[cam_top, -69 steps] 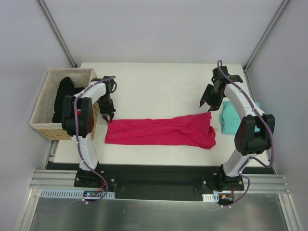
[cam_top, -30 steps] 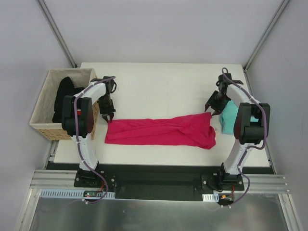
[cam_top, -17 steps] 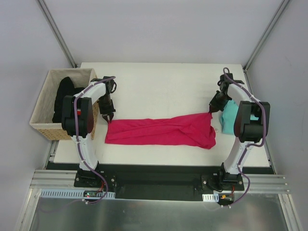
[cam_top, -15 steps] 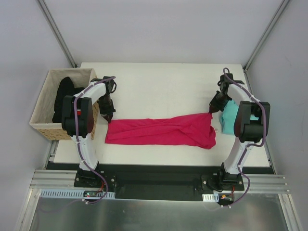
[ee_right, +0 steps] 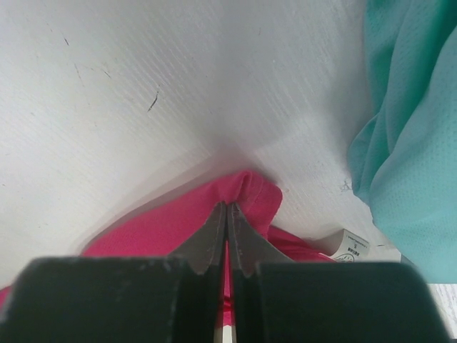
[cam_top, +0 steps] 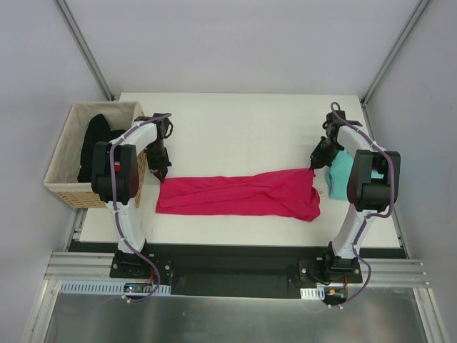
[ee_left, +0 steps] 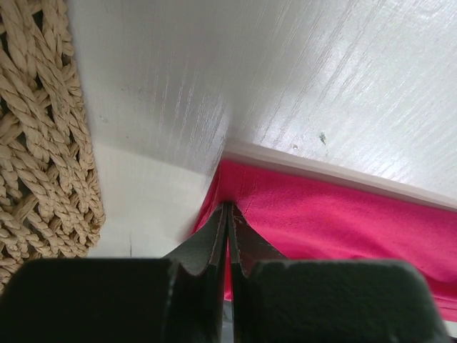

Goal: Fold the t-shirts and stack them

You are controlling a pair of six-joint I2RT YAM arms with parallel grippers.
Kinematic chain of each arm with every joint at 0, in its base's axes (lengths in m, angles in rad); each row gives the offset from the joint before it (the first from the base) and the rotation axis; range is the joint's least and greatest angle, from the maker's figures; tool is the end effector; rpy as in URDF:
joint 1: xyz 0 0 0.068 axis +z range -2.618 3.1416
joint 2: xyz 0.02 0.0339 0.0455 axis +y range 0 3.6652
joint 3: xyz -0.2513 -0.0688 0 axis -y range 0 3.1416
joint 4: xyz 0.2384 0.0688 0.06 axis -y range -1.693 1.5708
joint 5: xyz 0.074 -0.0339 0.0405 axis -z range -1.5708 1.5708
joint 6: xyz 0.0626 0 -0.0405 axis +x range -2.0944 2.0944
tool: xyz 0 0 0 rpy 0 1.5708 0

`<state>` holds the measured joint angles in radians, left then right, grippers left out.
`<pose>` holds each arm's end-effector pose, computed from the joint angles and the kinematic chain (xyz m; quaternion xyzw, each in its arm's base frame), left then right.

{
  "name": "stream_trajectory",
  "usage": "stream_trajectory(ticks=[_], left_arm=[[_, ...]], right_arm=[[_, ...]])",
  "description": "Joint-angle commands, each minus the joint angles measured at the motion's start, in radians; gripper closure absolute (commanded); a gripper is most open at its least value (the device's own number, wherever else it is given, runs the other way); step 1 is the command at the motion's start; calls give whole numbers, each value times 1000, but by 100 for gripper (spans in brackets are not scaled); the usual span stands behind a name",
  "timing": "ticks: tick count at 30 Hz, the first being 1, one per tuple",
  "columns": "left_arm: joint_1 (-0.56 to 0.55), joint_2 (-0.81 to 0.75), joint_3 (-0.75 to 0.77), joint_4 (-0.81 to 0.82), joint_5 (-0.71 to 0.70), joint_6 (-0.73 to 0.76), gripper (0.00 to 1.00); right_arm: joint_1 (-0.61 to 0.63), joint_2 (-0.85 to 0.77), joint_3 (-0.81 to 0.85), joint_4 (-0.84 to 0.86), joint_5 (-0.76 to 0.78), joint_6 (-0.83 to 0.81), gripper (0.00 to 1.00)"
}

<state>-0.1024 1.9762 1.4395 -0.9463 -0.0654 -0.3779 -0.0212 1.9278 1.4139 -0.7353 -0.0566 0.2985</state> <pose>0.3651 -0.0334 0.1382 -0.1385 0.9888 0.0213 0.0504 0.3881 -0.0047 0.1545 0.1526 0.9748 0.0498 0.1546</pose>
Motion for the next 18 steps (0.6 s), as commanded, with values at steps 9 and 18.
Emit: stream_trajectory(ticks=[9,18], left_arm=[[13,-20,44,-23,-13,-1,87],[29,-27,15,-23,-33,-4,78]], right_arm=[[-10,-43,11,-4,8,11,99],[-10,-38,20,-6,4,13,99]])
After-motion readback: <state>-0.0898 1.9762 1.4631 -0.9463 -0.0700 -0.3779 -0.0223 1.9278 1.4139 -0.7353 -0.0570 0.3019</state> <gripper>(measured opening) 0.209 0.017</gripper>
